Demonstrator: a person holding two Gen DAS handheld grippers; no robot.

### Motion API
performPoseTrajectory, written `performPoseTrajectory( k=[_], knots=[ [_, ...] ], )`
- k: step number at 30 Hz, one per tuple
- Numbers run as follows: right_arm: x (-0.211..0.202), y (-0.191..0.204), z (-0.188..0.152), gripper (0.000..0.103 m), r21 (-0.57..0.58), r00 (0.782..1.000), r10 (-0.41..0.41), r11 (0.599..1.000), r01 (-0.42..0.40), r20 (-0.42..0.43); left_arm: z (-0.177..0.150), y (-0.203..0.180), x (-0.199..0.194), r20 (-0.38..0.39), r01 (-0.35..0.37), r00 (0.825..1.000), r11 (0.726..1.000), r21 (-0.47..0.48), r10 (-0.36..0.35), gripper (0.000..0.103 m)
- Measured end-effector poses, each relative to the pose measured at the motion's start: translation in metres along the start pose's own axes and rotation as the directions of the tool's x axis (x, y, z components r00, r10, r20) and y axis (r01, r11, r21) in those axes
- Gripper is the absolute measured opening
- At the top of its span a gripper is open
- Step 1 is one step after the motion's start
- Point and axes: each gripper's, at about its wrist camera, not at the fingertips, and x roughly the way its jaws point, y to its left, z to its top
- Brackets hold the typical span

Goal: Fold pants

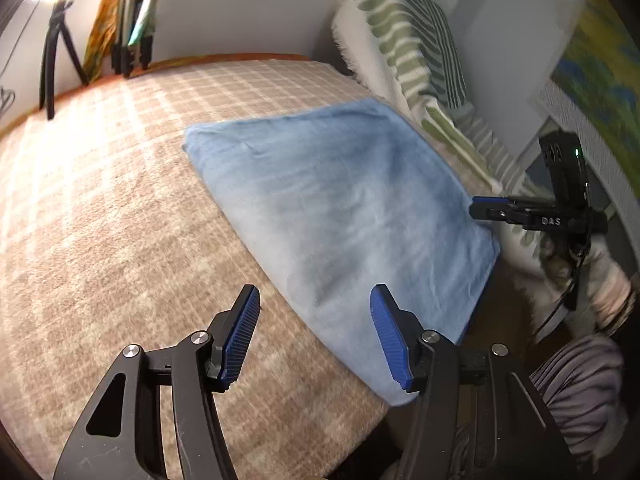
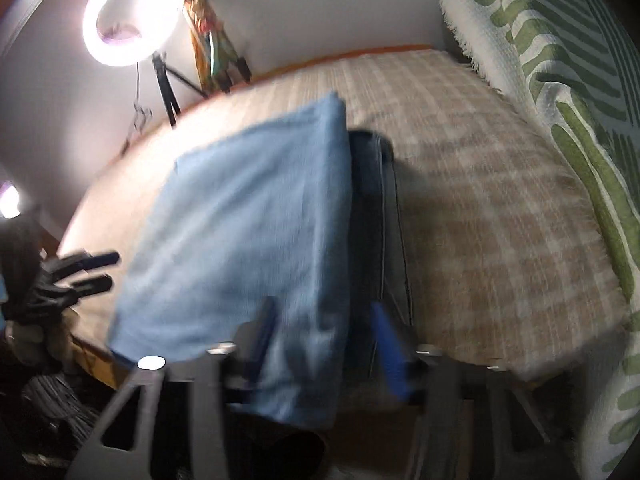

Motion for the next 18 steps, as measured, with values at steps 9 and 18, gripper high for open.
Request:
performPoseTrajectory(
  k=[9, 18],
  knots=[
    [0.029, -0.039, 0.044, 0.083, 0.138, 0.987, 0.151, 0.978, -0.157, 0.058, 0.024, 0.025, 0.025, -0.024, 0.07, 0.997, 0.984, -0.163, -0.075, 0.057],
    [0.066, -0.05, 0.056, 0.084, 0.138, 0.978, 0.206, 0.969, -0.207, 0.017, 0.027, 0.025, 0.039, -0.03, 0.094, 0.994, 0.979, -0.183, -0.102, 0.057]
  ],
)
